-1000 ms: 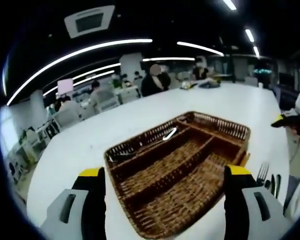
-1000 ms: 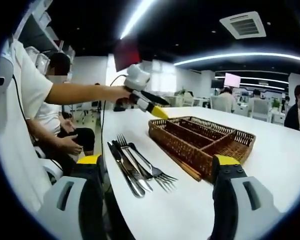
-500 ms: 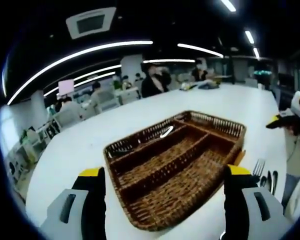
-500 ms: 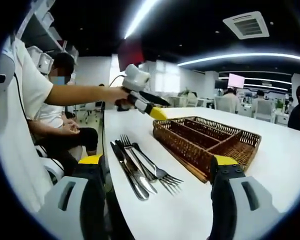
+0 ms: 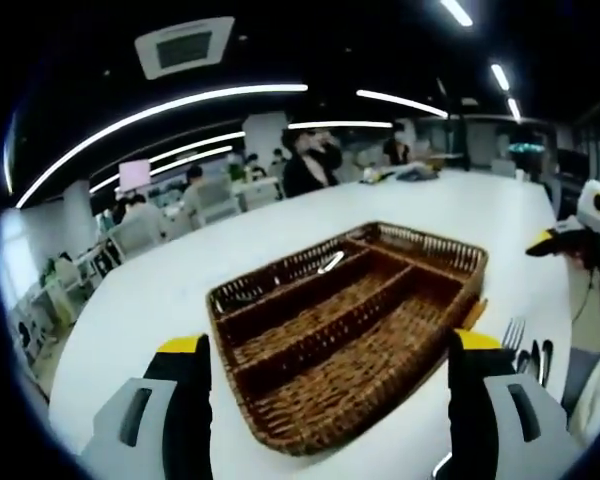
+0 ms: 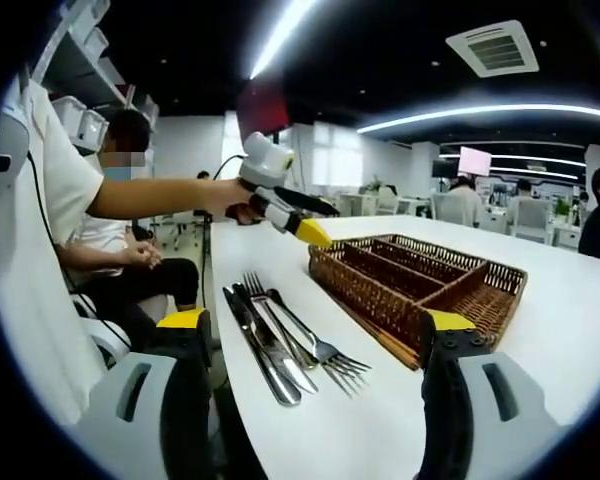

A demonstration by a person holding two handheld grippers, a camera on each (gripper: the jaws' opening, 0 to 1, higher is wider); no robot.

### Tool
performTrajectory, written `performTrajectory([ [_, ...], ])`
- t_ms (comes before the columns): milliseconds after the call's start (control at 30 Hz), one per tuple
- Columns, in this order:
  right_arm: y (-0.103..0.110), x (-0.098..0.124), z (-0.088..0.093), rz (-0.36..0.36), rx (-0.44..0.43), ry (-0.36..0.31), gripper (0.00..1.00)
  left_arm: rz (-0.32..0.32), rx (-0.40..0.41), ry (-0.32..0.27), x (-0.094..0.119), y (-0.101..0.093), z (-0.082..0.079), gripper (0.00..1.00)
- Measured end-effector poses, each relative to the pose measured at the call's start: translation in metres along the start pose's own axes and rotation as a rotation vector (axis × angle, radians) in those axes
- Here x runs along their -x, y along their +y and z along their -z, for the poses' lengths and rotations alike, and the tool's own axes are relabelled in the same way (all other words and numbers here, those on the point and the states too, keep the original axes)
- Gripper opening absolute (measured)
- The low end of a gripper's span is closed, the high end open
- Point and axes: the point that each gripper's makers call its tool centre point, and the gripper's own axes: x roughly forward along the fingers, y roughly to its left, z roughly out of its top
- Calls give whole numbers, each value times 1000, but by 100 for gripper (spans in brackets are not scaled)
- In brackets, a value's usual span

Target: Arrange the knives, forks, and spoons in their matching storage slots by inserting each utensil handle-first until every utensil is classified and aligned in the correct compartment

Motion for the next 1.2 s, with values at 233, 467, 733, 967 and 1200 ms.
performTrajectory([
  [233, 1, -3, 2, -9, 6, 18, 88, 9, 7, -14, 4, -5, 1, 100],
  [467, 0, -5, 2, -9, 13, 29, 88, 3, -5, -22, 5, -4, -2, 100],
  [733, 1, -9, 4, -12, 19, 48, 88, 8, 14, -23, 6, -9, 6, 100],
  [967, -4, -9, 2, 2, 25, 54, 88, 14, 38, -30, 10, -14, 12, 100],
  [1200, -2, -13, 5, -10, 47, 75, 83, 20, 57, -39, 16, -18, 15, 100],
])
